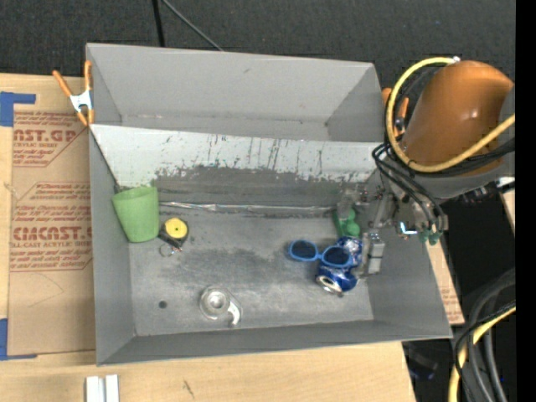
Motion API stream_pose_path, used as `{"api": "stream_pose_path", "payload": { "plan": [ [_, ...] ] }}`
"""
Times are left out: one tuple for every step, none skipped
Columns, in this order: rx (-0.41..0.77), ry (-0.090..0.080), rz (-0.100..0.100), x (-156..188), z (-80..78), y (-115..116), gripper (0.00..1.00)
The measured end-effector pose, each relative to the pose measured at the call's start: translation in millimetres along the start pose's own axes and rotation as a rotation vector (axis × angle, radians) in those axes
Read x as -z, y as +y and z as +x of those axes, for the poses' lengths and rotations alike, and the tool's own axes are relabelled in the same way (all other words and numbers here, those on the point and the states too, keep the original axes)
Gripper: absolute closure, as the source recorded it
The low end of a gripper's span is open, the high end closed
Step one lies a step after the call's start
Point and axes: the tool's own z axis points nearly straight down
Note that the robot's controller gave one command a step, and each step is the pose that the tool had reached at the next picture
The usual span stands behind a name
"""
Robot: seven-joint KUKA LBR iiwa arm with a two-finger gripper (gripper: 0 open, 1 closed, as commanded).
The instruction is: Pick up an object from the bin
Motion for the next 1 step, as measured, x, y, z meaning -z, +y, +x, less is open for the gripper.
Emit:
{"api": "stream_pose_path", "payload": {
  "plan": [
    [0.028,0.001,-0.001,-136.4,15.2,-7.9,0.0]
  ]
}}
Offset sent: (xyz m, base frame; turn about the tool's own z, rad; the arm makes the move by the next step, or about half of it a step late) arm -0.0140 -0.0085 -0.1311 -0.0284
